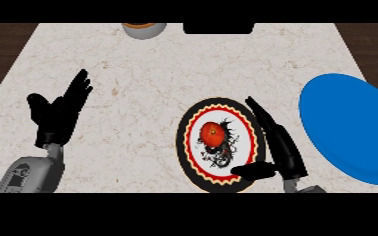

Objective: Pick the tomato from the plate and place it in the plate

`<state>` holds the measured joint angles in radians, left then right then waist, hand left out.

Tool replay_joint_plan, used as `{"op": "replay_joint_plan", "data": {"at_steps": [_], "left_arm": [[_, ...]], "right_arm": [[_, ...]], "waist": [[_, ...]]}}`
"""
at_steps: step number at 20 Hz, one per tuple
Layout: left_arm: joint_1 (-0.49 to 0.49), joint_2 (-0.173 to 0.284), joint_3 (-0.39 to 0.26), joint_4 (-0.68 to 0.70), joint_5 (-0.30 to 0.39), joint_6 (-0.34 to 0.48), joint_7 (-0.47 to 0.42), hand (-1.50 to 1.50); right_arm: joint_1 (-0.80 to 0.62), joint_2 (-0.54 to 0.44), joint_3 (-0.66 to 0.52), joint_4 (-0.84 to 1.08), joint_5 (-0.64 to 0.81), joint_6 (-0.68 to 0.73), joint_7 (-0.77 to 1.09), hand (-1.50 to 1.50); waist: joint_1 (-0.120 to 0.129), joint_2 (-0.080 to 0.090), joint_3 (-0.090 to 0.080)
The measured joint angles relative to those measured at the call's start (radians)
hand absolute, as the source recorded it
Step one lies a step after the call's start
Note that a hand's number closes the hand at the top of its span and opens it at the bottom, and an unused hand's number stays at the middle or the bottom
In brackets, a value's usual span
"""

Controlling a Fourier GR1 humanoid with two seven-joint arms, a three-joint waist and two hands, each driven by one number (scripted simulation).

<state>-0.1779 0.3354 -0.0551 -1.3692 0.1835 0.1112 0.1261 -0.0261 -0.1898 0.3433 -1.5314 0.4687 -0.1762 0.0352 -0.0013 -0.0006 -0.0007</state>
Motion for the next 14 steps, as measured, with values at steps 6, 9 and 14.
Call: {"op": "replay_joint_plan", "data": {"at_steps": [6, 9, 14], "left_arm": [[0.01, 0.001, 0.003, -0.055, -0.016, 0.0, 0.051, 0.0], [0.033, -0.003, 0.009, -0.088, -0.025, -0.002, 0.066, 0.0], [0.035, -0.028, 0.023, -0.064, -0.04, -0.017, 0.04, 0.0]], "right_arm": [[-0.078, 0.012, 0.05, 0.029, 0.114, 0.071, 0.181, -1.5], [-0.081, 0.015, 0.072, 0.027, 0.164, 0.104, 0.244, -1.5], [-0.139, 0.038, 0.078, 0.065, 0.209, 0.193, 0.327, -1.5]], "waist": [[0.005, 0.0, 0.0], [0.004, 0.0, 0.001], [0.003, 0.0, 0.0]]}}
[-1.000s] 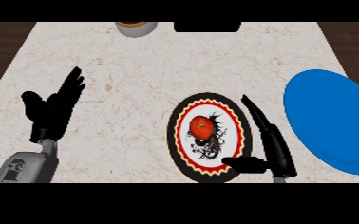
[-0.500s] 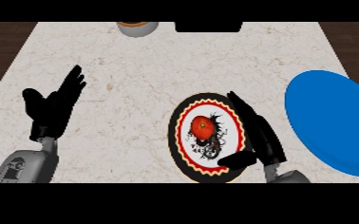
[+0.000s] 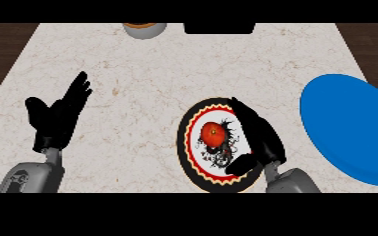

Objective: Pick the tomato from the plate and place it in the plate

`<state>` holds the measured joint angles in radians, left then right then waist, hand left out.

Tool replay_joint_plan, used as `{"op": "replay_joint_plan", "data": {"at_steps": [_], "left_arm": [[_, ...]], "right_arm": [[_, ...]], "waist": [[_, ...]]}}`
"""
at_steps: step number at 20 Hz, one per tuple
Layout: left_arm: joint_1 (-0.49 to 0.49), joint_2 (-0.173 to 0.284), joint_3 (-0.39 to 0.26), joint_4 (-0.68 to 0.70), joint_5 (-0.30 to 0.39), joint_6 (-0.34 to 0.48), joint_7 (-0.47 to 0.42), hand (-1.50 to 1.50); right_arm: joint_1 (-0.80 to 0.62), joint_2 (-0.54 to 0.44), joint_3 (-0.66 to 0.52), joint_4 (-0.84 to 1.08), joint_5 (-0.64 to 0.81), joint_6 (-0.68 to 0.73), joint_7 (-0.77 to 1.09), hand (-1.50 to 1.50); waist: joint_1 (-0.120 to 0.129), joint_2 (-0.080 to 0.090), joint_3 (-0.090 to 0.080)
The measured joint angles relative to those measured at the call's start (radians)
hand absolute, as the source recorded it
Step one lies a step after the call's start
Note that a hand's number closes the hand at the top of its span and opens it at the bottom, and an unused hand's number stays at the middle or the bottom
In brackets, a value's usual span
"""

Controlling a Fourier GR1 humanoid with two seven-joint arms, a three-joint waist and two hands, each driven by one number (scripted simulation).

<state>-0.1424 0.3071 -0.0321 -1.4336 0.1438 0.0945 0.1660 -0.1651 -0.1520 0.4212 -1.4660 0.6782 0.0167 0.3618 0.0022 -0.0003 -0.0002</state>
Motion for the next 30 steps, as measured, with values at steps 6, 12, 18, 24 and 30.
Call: {"op": "replay_joint_plan", "data": {"at_steps": [6, 12, 18, 24, 30], "left_arm": [[0.0, -0.035, 0.011, 0.001, -0.036, -0.007, -0.003, 0.0], [0.013, -0.031, 0.056, -0.014, -0.04, -0.053, 0.002, 0.0], [-0.016, -0.063, 0.074, 0.019, -0.072, -0.059, -0.007, 0.0], [-0.015, -0.059, 0.097, 0.006, -0.075, -0.088, 0.012, 0.0], [-0.01, -0.089, 0.092, 0.003, -0.096, -0.075, 0.008, 0.0]], "right_arm": [[-0.046, 0.048, -0.019, 0.06, 0.03, 0.074, 0.036, -1.5], [-0.097, 0.109, -0.042, 0.145, 0.091, 0.085, 0.053, -1.5], [-0.137, 0.138, -0.033, 0.226, 0.121, 0.065, 0.064, -1.5], [-0.193, 0.146, -0.052, 0.335, 0.134, 0.092, 0.018, 1.5], [-0.213, 0.137, -0.003, 0.35, 0.117, 0.104, -0.034, 1.5]], "waist": [[0.0, 0.0, 0.0], [0.0, 0.0, 0.0], [0.0, 0.0, 0.0], [0.001, -0.001, -0.001], [-0.001, -0.007, -0.005]]}}
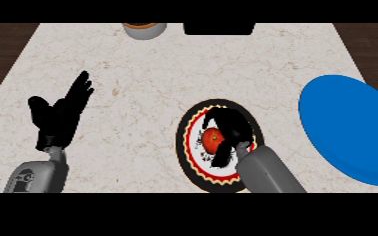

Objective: Pick the tomato from the plate and place it in the plate

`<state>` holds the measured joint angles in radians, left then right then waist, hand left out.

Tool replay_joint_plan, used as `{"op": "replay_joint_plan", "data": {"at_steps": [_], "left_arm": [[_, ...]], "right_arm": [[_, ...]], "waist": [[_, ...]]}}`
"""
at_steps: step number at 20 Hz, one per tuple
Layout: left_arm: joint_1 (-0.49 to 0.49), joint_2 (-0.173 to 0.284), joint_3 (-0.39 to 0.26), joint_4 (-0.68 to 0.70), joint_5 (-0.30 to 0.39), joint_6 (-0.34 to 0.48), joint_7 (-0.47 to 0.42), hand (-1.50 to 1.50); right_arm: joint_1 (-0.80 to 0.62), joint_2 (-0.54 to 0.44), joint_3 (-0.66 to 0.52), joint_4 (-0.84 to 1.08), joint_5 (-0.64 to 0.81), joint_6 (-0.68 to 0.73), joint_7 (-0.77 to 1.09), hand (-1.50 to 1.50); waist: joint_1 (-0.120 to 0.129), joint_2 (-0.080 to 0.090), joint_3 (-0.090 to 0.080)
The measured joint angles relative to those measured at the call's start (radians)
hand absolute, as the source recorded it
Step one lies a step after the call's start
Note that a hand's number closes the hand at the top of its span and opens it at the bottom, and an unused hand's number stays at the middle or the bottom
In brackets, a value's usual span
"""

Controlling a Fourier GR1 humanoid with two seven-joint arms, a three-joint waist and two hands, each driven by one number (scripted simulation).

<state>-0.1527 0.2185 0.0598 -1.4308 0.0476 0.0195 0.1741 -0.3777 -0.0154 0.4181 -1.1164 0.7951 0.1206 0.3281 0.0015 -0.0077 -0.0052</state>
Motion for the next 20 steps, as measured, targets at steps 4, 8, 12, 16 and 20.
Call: {"op": "replay_joint_plan", "data": {"at_steps": [4, 8, 12, 16, 20], "left_arm": [[-0.02, -0.008, 0.004, 0.002, -0.013, 0.004, 0.016, 0.0], [-0.011, -0.014, 0.012, 0.025, -0.021, -0.003, -0.016, 0.0], [-0.025, -0.013, 0.01, 0.022, -0.021, -0.007, 0.003, 0.0], [-0.029, -0.016, 0.012, 0.021, -0.02, -0.008, 0.004, 0.0], [-0.019, -0.021, 0.008, 0.021, -0.025, -0.007, -0.001, 0.0]], "right_arm": [[0.007, -0.006, 0.032, 0.012, -0.016, -0.054, -0.028, 1.5], [-0.01, -0.003, 0.053, 0.023, -0.023, -0.12, -0.003, 1.5], [-0.07, -0.002, -0.043, 0.066, -0.005, -0.192, 0.076, 1.5], [-0.154, -0.021, -0.117, 0.097, 0.053, -0.269, 0.195, 1.5], [-0.205, -0.042, -0.127, 0.063, 0.182, -0.398, 0.31, 1.5]], "waist": [[-0.002, -0.003, -0.003], [-0.001, 0.001, -0.001], [0.002, 0.006, 0.003], [0.002, 0.008, 0.004], [-0.002, 0.005, 0.004]]}}
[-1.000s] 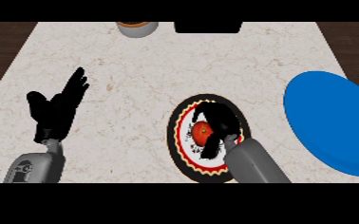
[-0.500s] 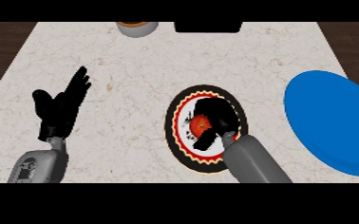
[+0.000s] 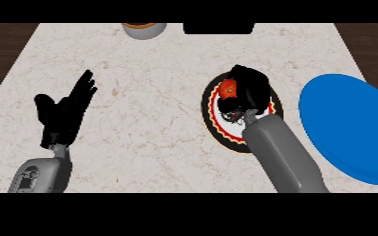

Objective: Pick the tomato from the plate and place it in the plate

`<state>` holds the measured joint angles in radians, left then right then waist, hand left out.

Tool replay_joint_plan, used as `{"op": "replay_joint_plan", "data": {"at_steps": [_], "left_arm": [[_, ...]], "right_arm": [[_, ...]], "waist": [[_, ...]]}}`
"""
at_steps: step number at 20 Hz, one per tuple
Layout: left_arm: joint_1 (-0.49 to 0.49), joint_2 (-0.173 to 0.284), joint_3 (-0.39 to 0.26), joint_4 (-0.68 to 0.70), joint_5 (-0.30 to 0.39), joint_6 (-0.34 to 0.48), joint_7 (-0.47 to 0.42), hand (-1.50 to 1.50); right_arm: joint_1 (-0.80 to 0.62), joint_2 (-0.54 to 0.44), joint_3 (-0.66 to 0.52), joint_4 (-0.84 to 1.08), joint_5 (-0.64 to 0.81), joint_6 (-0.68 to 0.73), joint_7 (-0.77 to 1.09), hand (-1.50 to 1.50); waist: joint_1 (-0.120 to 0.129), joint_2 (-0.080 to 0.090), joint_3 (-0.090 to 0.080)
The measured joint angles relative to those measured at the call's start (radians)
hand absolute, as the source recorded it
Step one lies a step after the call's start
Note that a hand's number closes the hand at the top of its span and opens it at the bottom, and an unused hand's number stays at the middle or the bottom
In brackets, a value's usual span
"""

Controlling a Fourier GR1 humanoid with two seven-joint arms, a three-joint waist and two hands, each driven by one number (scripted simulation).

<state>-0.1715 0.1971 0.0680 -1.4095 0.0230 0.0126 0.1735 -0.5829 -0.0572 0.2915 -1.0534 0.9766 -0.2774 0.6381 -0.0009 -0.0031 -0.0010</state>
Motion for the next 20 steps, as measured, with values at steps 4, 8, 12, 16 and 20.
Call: {"op": "replay_joint_plan", "data": {"at_steps": [4, 8, 12, 16, 20], "left_arm": [[0.026, 0.002, 0.007, -0.004, 0.002, -0.002, -0.017, 0.0], [0.032, 0.013, 0.019, -0.016, 0.009, -0.008, -0.009, 0.0], [0.031, 0.019, 0.022, -0.019, 0.006, -0.012, 0.0, 0.0], [0.01, 0.017, 0.024, -0.022, 0.009, -0.013, 0.022, 0.0], [0.011, 0.014, 0.027, -0.022, 0.007, -0.015, 0.017, 0.0]], "right_arm": [[-0.021, -0.049, -0.004, -0.06, 0.161, -0.109, 0.129, 1.5], [0.011, -0.086, -0.015, -0.167, 0.299, -0.134, 0.259, 1.5], [0.056, -0.112, -0.078, -0.279, 0.332, -0.136, 0.308, 1.5], [0.158, -0.148, -0.146, -0.382, 0.302, -0.165, 0.299, 1.5], [0.222, -0.208, -0.244, -0.411, 0.227, -0.191, 0.255, 1.5]], "waist": [[-0.008, -0.004, 0.0], [-0.014, -0.006, 0.0], [-0.012, -0.003, 0.0], [-0.013, -0.001, 0.001], [-0.007, 0.001, 0.001]]}}
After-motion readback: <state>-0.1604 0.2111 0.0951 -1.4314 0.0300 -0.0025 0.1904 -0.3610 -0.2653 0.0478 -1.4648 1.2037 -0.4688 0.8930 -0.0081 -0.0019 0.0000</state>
